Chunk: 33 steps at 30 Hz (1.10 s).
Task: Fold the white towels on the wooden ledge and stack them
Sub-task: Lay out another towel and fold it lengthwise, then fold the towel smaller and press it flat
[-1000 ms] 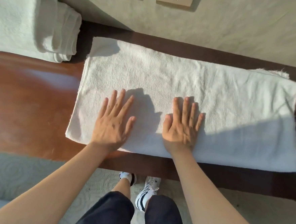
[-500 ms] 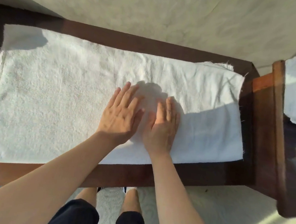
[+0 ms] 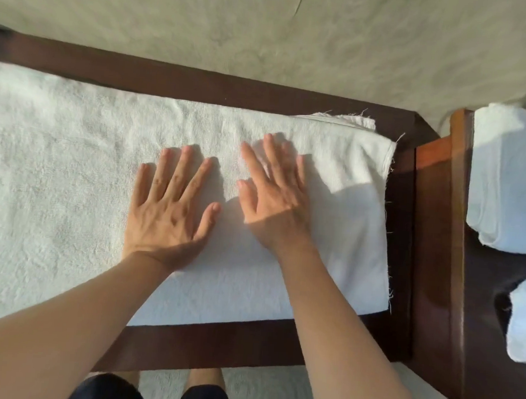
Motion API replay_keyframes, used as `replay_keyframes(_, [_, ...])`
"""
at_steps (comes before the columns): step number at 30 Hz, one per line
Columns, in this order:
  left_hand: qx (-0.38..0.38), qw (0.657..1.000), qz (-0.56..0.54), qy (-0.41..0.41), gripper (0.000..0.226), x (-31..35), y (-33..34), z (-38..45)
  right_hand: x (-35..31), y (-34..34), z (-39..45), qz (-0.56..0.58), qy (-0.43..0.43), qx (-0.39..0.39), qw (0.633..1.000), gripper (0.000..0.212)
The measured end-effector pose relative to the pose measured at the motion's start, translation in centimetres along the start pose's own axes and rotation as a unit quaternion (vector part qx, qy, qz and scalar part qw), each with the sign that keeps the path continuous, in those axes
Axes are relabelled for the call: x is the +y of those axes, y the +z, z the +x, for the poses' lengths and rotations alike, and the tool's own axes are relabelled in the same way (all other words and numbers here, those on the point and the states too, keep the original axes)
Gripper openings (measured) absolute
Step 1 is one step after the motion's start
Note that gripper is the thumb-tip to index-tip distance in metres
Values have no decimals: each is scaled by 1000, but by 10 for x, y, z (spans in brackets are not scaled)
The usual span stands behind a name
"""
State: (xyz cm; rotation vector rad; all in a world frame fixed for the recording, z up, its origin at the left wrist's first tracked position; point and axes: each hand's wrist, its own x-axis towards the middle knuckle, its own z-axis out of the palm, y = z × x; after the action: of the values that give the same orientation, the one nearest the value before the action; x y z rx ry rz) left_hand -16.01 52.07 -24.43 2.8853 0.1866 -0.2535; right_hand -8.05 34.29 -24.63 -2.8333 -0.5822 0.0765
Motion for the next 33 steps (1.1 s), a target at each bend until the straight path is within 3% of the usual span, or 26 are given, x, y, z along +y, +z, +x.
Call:
replay_keyframes(1, [0, 1000, -1, -1, 68, 0, 0, 0, 7, 2, 5, -16, -38, -15, 999, 59])
replay_keyframes(2, [-2, 1000, -2, 1, 68, 0, -1, -1, 21, 1, 10, -31, -21, -11, 999, 60])
replay_keyframes(4, [-3, 1000, -2, 3, 68, 0, 0, 0, 57, -7, 26, -59, 96, 17, 993, 62])
replay_keyframes(6, [-7, 1000, -2, 3, 67, 0, -1, 2, 81, -18, 42, -57, 209, -14, 976, 64])
replay_keyframes(8, [-7, 1000, -5, 2, 67, 1, -2, 1, 66, -22, 41, -41, 238, -16, 970, 66])
replay_keyframes(11, [-3, 1000, -11, -3, 67, -1, -2, -2, 25, -17, -5, -9, 76, -39, 996, 67])
replay_keyframes(13, [0, 1000, -13, -3, 68, -1, -2, -2, 44, -17, -35, -51, 7, -75, 996, 73])
replay_keyframes(14, [0, 1000, -11, -2, 68, 0, -1, -1, 66, -20, -39, -62, 41, -75, 994, 79])
replay_keyframes(16, [2, 1000, -9, -2, 68, 1, 0, 0, 100, -29, -35, -52, 192, -46, 979, 84])
replay_keyframes(18, [1, 1000, -6, -2, 67, 1, -1, 0, 95, -34, -36, -32, 275, -31, 960, 83])
replay_keyframes(19, [2, 1000, -7, -3, 67, 1, -1, 0, 80, -33, -41, -24, 248, -38, 968, 80])
replay_keyframes(22, [11, 1000, -10, -6, 67, 2, -1, -1, 47, -24, -75, -56, 45, -97, 993, 75])
replay_keyframes(23, [12, 1000, -10, -4, 67, 2, -1, -1, 56, -23, -81, -73, 30, -97, 992, 74])
replay_keyframes(26, [13, 1000, -11, 0, 66, 2, -1, 1, 92, -28, -84, -75, 214, -44, 973, 70])
replay_keyframes(28, [15, 1000, -6, -2, 65, 1, 0, 2, 82, -31, -84, -46, 264, -30, 963, 72])
replay_keyframes(31, [20, 1000, -4, -1, 65, -1, -1, -1, 51, -24, -109, -42, 75, -81, 993, 73])
replay_keyframes(32, [20, 1000, -8, 5, 67, -2, -1, -2, 54, -23, -117, -50, 40, -88, 994, 74])
replay_keyframes(33, [16, 1000, -15, 17, 69, -3, -2, -3, 66, -24, -124, -49, 62, -81, 994, 77])
